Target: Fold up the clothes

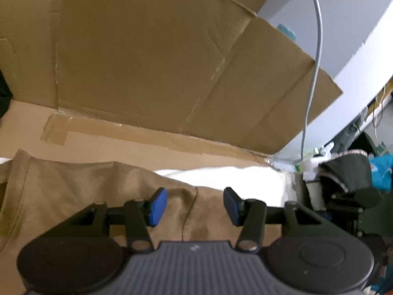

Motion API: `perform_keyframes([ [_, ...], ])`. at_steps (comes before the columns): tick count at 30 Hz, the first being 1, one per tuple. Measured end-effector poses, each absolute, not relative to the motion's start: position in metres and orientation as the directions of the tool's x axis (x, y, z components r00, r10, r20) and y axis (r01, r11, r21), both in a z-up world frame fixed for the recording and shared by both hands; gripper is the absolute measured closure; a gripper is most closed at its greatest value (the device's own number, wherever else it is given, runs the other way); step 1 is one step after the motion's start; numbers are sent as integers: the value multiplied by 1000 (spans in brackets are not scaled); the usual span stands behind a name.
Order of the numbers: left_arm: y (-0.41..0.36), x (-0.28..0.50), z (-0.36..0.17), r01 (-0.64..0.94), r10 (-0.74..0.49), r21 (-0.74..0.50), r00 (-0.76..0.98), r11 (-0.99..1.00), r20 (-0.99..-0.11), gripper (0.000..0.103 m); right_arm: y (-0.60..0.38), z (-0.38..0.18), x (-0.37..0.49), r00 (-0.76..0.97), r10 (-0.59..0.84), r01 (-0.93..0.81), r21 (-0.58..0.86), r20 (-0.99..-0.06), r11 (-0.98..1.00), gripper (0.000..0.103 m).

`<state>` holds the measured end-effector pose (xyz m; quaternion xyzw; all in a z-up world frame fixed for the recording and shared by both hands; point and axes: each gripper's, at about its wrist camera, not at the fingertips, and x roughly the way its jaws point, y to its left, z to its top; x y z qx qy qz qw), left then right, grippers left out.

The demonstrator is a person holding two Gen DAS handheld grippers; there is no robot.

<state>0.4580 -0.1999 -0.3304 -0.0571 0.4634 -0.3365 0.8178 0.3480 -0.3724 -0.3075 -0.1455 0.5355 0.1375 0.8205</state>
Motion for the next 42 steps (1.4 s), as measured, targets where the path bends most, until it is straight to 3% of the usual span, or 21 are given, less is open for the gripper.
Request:
perform_keyframes([
  [2, -199, 459, -332, 502, -598, -396, 346, 769, -723, 49, -372, -317, 350, 356, 72, -409, -87, -932, 908, 66],
  [4, -193, 458, -332, 485, -608, -415, 358, 770, -709, 49, -372, -321, 350, 351, 63, -420, -97, -934, 903, 101],
  [17, -190, 450, -335, 496, -612, -415, 346, 763, -711, 48, -396, -280, 371, 491, -140, -307, -321, -860, 896, 101],
  [20, -193, 448, -335, 498, -611, -412, 346, 763, -712, 45, -390, -284, 372, 472, -178, -313, -352, -863, 882, 97],
  [21, -195, 447, -335, 505, -613, -412, 341, 759, -712, 45, -390, -285, 373, 468, -178, -312, -350, -866, 883, 91],
  [24, -202, 440, -336, 538, -622, -402, 323, 741, -713, 45, -389, -280, 364, 487, -164, -300, -341, -858, 891, 52],
  [25, -205, 436, -335, 558, -625, -394, 313, 730, -715, 45, -389, -274, 358, 505, -141, -294, -323, -852, 899, 49],
  [33, -217, 396, -340, 635, -630, -376, 229, 674, -742, 45, -371, -271, 316, 464, 53, -411, -162, -884, 897, 49],
  [39, -216, 363, -342, 664, -641, -389, 179, 639, -747, 48, -356, -289, 292, 387, 85, -482, -122, -918, 868, 50],
  [41, -218, 353, -342, 679, -644, -392, 157, 621, -748, 52, -354, -295, 285, 374, 86, -479, -113, -923, 871, 53],
  [42, -219, 349, -343, 684, -643, -391, 151, 616, -751, 54, -352, -298, 283, 369, 84, -481, -112, -926, 869, 60],
])
